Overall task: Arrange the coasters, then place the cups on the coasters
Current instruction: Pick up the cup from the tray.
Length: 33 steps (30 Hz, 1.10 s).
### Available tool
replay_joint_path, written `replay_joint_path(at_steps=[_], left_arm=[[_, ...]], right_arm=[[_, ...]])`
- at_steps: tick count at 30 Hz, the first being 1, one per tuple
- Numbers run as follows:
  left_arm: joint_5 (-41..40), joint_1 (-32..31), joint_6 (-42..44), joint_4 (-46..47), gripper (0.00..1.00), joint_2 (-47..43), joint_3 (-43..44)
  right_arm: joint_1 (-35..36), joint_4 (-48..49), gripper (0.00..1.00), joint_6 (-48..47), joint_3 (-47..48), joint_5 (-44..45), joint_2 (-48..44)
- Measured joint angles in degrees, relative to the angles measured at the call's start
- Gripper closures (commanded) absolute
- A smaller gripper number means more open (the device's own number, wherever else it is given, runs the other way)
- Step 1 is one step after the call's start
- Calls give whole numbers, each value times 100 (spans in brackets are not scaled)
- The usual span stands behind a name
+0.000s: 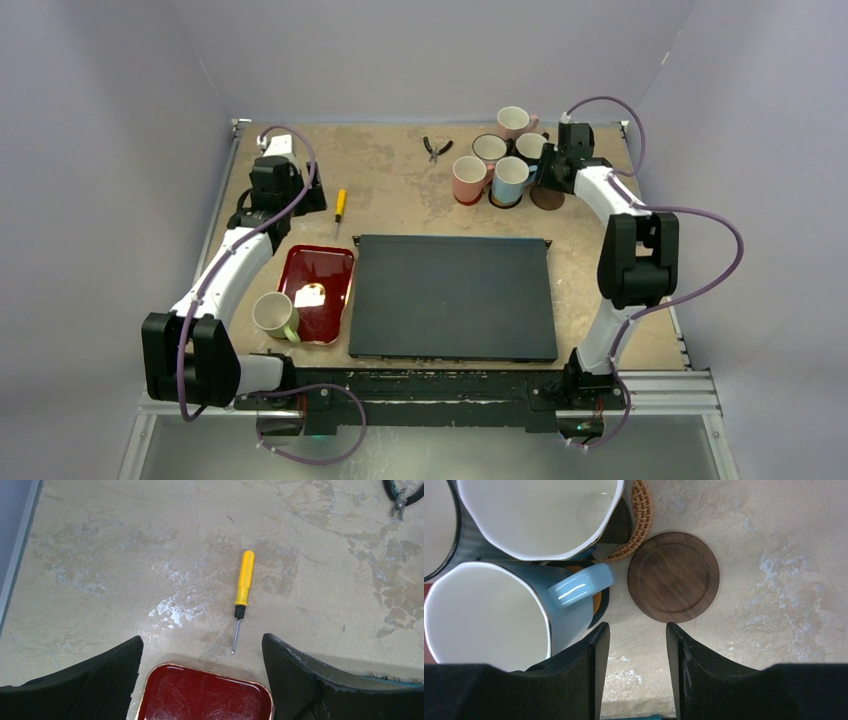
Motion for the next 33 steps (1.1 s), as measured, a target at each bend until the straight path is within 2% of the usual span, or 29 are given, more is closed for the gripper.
replay_joint_path(at_steps=[7, 17, 25, 30, 33], left_arm=[[-4, 0, -673, -1001, 23, -313, -4], [-151, 0, -1786, -3381, 27, -2109, -11], [-186, 0, -2020, -5191, 31, -2118, 133], [-188, 0, -2133, -5425, 41, -2291, -219], [-9, 0, -2234, -5296, 42, -2282, -669]], right_arm=[[-20, 55, 50, -50, 20, -22, 63], [-192, 304, 50, -85, -560, -295, -656], [-197, 549, 50, -79, -837, -643, -1150], [-197, 649, 50, -66, -966, -833, -1185], [-197, 673, 50, -63, -1012, -942, -1185]])
